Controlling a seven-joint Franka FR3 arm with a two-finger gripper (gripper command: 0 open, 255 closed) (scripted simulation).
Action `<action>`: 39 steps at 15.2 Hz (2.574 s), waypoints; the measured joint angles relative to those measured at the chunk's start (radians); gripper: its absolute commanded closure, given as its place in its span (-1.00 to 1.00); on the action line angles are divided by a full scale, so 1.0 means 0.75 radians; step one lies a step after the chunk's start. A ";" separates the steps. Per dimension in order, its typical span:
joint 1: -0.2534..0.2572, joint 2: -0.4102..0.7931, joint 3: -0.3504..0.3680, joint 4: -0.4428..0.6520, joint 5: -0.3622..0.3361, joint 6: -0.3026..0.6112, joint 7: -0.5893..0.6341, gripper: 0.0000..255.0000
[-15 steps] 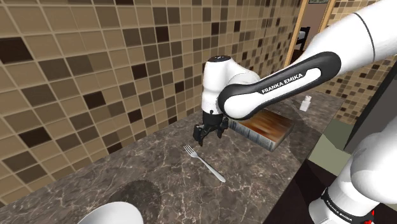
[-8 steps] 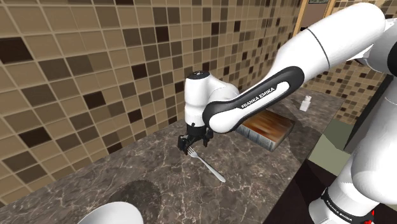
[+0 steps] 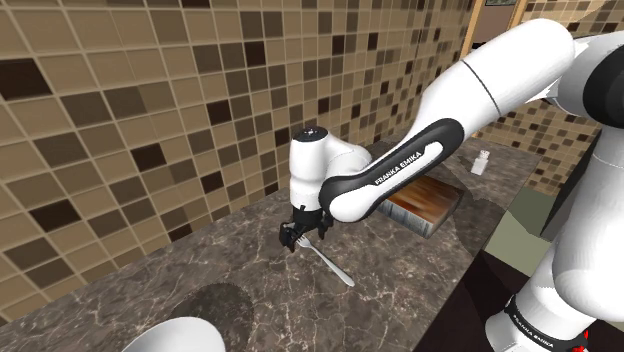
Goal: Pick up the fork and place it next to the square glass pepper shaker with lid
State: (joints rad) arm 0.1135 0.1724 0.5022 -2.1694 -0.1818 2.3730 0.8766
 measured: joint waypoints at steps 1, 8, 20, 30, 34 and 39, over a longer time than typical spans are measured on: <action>0.000 0.002 0.000 0.000 -0.001 0.001 0.001 -1.00; -0.003 -0.007 -0.003 0.001 -0.003 -0.012 0.001 1.00; -0.008 -0.045 0.008 0.021 0.038 -0.057 -0.029 1.00; -0.019 -0.148 0.020 0.103 0.120 -0.226 -0.090 1.00; -0.022 -0.180 0.021 0.139 0.143 -0.288 -0.108 1.00; -0.025 -0.216 0.020 0.193 0.167 -0.373 -0.128 1.00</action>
State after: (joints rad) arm 0.0949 0.0104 0.5170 -2.0243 -0.0566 2.0935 0.7809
